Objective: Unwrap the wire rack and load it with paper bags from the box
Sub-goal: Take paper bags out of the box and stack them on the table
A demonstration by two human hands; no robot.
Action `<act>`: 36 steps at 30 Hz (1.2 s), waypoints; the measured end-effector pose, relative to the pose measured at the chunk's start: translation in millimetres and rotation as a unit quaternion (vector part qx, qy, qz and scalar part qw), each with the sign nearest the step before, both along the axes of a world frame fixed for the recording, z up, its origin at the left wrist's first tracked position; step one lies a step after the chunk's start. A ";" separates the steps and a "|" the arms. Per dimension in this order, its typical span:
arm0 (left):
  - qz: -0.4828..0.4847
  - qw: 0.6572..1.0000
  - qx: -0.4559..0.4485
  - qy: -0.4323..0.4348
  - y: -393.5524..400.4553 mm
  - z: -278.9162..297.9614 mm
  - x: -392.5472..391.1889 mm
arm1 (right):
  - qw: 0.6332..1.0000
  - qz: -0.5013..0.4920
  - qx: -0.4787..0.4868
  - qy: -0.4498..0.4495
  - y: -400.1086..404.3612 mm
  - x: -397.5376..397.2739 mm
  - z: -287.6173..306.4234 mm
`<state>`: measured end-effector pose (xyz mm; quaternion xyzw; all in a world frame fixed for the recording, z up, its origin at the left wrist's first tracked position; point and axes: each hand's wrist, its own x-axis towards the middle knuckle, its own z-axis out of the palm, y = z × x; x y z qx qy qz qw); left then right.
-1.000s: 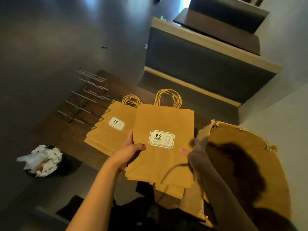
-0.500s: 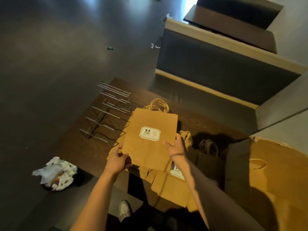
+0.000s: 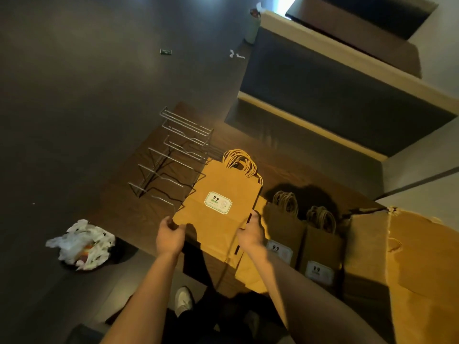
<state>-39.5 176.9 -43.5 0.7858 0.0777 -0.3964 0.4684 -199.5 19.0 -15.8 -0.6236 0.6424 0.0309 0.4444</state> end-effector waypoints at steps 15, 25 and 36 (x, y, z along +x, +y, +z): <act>0.009 0.996 -0.081 -0.024 -34.2 88.4 -74.2 | 0.974 0.014 0.018 -0.224 -28.5 -60.2 103.1; -0.097 0.968 -0.230 0.033 -93.0 170.2 -230.9 | 0.914 -0.116 -0.187 -0.340 -107.6 -273.9 196.9; -0.163 0.943 -0.257 0.136 -130.5 182.2 -371.9 | 0.946 -0.291 0.096 -0.104 -135.0 -468.9 44.3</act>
